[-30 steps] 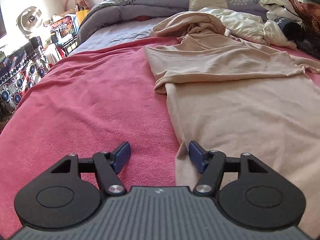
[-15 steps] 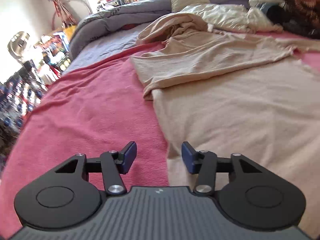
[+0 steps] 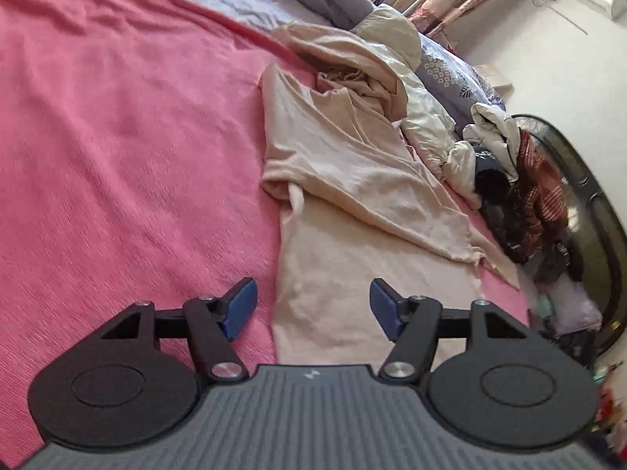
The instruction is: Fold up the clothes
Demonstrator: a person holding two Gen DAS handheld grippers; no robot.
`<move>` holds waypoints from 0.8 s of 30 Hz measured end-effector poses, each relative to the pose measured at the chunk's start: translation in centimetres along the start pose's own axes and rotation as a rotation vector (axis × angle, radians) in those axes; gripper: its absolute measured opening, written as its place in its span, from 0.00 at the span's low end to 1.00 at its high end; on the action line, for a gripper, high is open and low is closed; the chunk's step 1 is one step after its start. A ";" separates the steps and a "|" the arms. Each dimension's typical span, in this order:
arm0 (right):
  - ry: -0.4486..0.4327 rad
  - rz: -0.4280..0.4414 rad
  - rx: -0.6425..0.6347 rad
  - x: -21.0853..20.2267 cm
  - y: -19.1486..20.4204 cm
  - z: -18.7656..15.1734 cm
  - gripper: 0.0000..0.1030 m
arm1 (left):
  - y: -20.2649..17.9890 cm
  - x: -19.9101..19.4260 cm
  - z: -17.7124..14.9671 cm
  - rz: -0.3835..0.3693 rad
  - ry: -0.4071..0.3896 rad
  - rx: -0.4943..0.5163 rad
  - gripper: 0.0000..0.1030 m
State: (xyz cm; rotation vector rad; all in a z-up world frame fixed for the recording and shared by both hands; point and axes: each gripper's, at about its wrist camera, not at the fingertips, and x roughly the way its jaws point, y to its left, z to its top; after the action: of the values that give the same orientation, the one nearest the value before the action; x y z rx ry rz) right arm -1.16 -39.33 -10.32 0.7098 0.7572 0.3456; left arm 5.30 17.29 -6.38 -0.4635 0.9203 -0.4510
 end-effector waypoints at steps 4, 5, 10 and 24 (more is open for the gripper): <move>0.004 0.032 0.002 0.6 -0.6 0.5 0.33 | 1.5 0.9 0.7 -0.064 0.025 -0.002 0.66; 0.003 0.042 0.012 0.9 -0.7 0.6 0.33 | 2.0 1.3 0.8 -0.090 0.032 -0.021 0.66; 0.019 0.074 0.040 2.8 -1.0 2.0 0.33 | 3.0 3.6 2.2 -0.191 0.020 -0.102 0.68; 0.143 0.200 0.038 5.1 -0.9 3.1 0.38 | 3.2 5.2 3.0 -0.421 0.136 -0.078 0.87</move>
State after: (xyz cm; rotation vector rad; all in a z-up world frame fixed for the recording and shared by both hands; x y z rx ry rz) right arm 4.61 -38.72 -11.94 0.8049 0.8315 0.5695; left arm 11.08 17.57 -9.92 -0.7088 0.9748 -0.8396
